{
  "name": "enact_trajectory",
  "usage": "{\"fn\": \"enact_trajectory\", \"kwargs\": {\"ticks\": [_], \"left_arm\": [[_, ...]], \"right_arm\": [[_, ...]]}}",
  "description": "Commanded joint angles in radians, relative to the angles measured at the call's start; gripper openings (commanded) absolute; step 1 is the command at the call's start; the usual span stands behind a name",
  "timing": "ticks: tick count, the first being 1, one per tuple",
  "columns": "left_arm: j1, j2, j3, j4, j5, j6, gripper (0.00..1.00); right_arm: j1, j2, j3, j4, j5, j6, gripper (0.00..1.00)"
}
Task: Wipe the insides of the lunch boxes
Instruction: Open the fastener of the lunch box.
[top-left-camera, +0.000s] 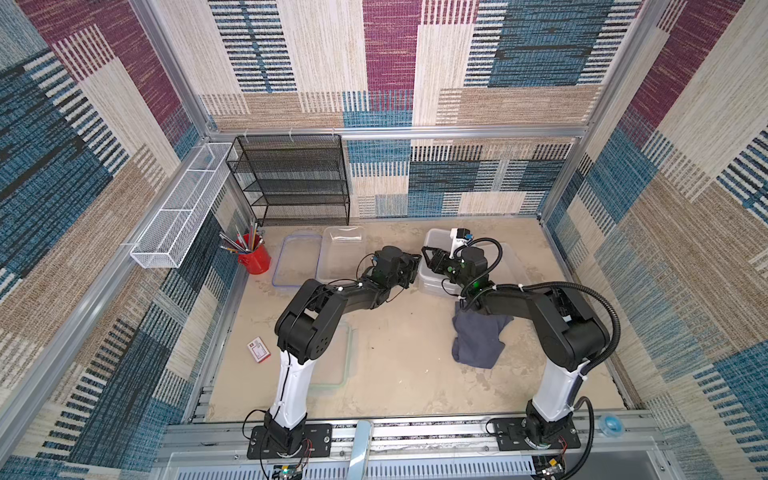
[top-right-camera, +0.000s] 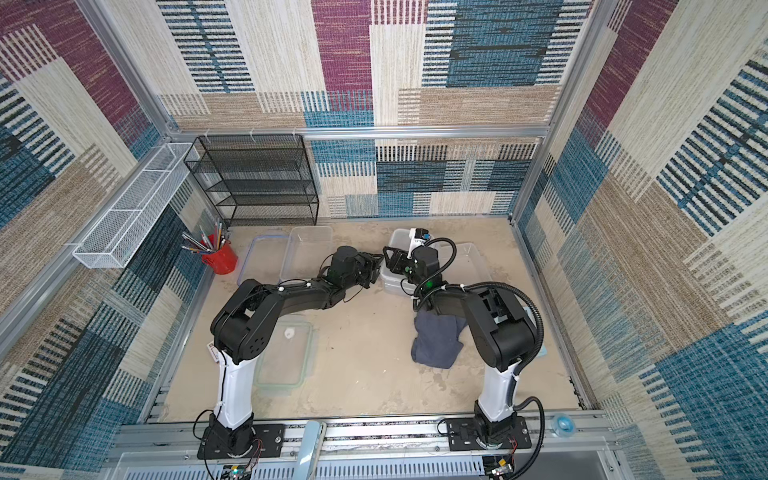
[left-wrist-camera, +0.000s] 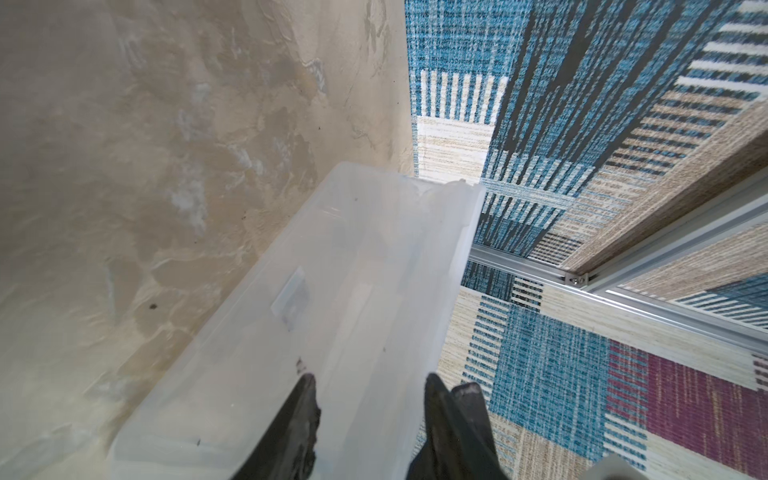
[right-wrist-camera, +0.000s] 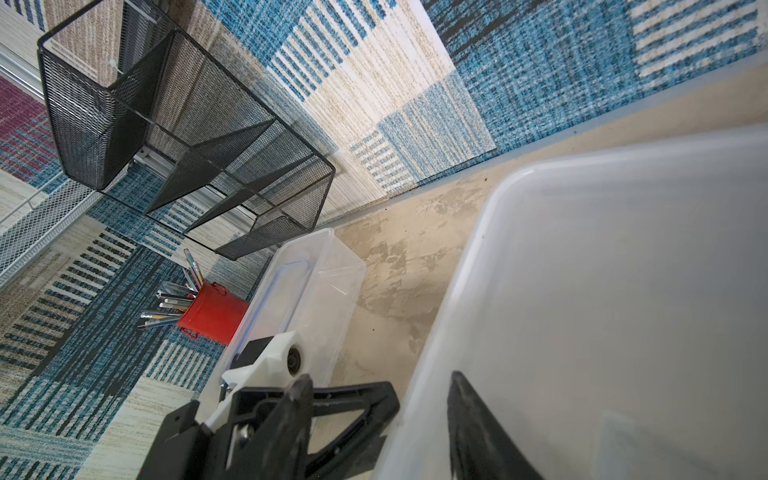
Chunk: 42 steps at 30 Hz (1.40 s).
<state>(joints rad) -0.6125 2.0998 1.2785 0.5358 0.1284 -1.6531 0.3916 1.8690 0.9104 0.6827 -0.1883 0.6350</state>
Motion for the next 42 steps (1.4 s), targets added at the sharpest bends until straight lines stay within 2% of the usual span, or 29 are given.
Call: {"fn": "enact_trajectory", "kwargs": {"ticks": [1, 10, 15, 21, 25, 27, 32, 38, 42], "left_arm": [[-0.034, 0.000, -0.008, 0.116, 0.123, -0.032, 0.39], [-0.044, -0.033, -0.040, 0.162, 0.063, 0.027, 0.29], [-0.046, -0.058, -0.036, 0.165, 0.040, 0.080, 0.20], [-0.046, -0.076, -0.032, 0.166, 0.029, 0.121, 0.16], [-0.034, -0.091, -0.039, 0.095, 0.040, 0.135, 0.16], [-0.020, -0.096, -0.038, 0.019, 0.063, 0.142, 0.20], [0.010, -0.125, -0.077, -0.034, 0.083, 0.143, 0.30], [0.037, -0.174, -0.080, -0.092, 0.098, 0.184, 0.35], [0.052, -0.192, -0.047, -0.160, 0.121, 0.235, 0.36]], "right_arm": [[0.006, 0.056, -0.049, -0.796, -0.076, 0.102, 0.54], [0.006, 0.055, -0.076, -0.773, -0.086, 0.114, 0.53], [0.006, 0.056, -0.078, -0.773, -0.086, 0.114, 0.53], [0.006, 0.065, -0.076, -0.772, -0.089, 0.113, 0.53], [0.006, 0.056, -0.049, -0.797, -0.088, 0.094, 0.52], [0.006, 0.037, -0.012, -0.837, -0.078, 0.072, 0.52], [-0.001, -0.024, 0.165, -0.975, -0.031, -0.004, 0.54], [-0.031, -0.058, 0.377, -1.104, -0.011, -0.082, 0.57], [-0.058, -0.100, 0.439, -1.164, 0.008, -0.122, 0.61]]}}
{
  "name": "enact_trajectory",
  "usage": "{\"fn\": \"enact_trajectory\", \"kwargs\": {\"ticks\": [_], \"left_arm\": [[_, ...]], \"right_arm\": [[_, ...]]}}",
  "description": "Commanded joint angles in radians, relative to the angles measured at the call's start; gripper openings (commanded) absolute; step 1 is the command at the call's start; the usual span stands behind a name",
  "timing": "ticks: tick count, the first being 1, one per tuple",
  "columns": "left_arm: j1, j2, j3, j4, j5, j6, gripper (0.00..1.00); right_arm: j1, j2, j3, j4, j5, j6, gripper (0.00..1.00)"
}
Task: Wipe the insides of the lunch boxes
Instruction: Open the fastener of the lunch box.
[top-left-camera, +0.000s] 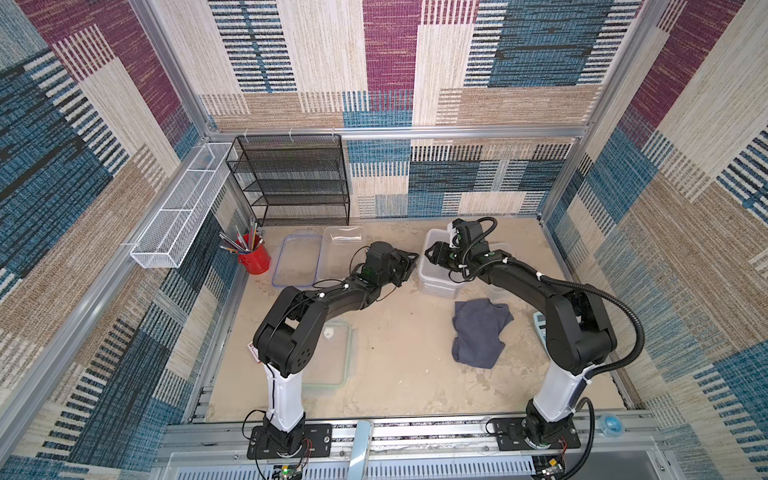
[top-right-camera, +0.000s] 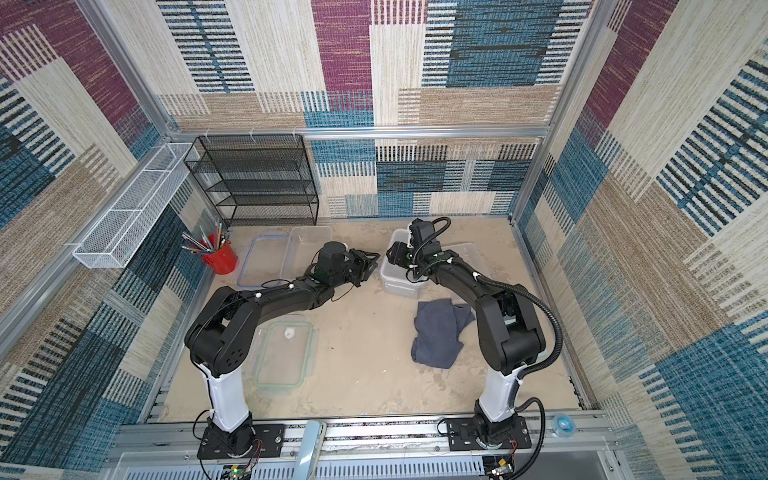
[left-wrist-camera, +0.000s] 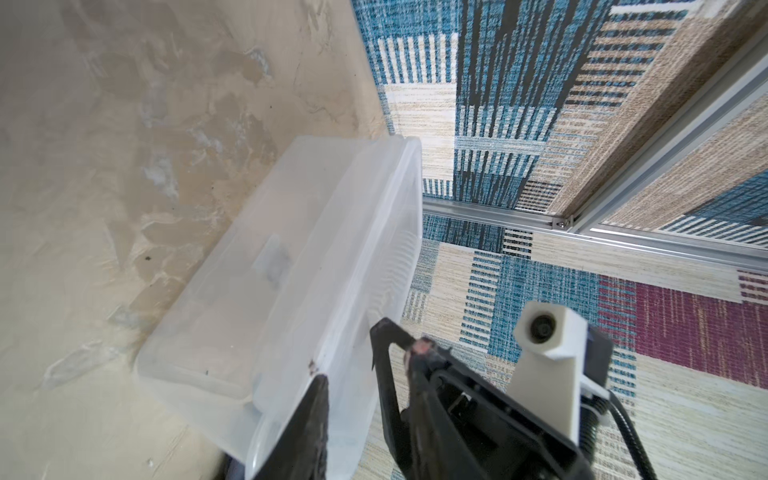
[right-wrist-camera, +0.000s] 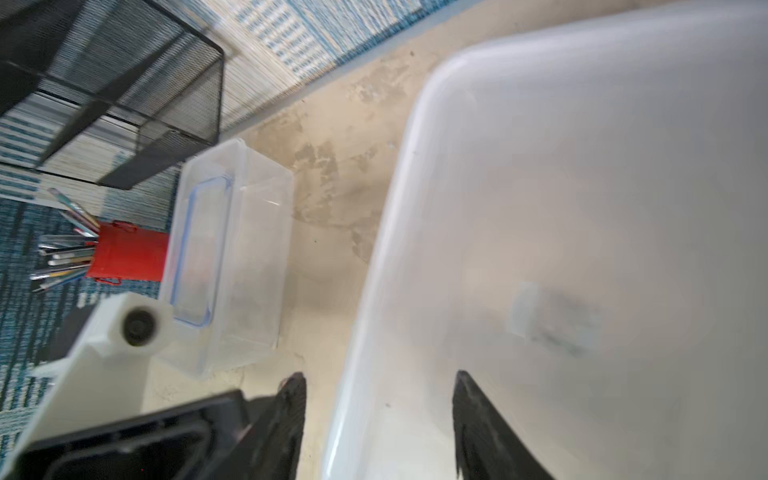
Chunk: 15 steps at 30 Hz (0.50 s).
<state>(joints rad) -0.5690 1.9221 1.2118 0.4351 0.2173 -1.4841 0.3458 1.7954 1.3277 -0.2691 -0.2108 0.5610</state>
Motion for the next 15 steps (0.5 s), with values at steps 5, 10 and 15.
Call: {"fn": "enact_trajectory", "kwargs": {"ticks": [5, 10, 15], "left_arm": [[0.045, 0.043, 0.190, -0.298, 0.118, 0.229, 0.40], [0.093, 0.207, 0.403, -0.437, 0.332, 0.327, 0.42], [0.100, 0.296, 0.491, -0.457, 0.437, 0.363, 0.42]], "right_arm": [[-0.076, -0.146, -0.035, -0.223, 0.049, -0.084, 0.67], [-0.158, -0.249, -0.169, -0.189, 0.024, -0.094, 0.94], [-0.188, -0.288, -0.296, -0.066, -0.080, -0.063, 0.99]]}}
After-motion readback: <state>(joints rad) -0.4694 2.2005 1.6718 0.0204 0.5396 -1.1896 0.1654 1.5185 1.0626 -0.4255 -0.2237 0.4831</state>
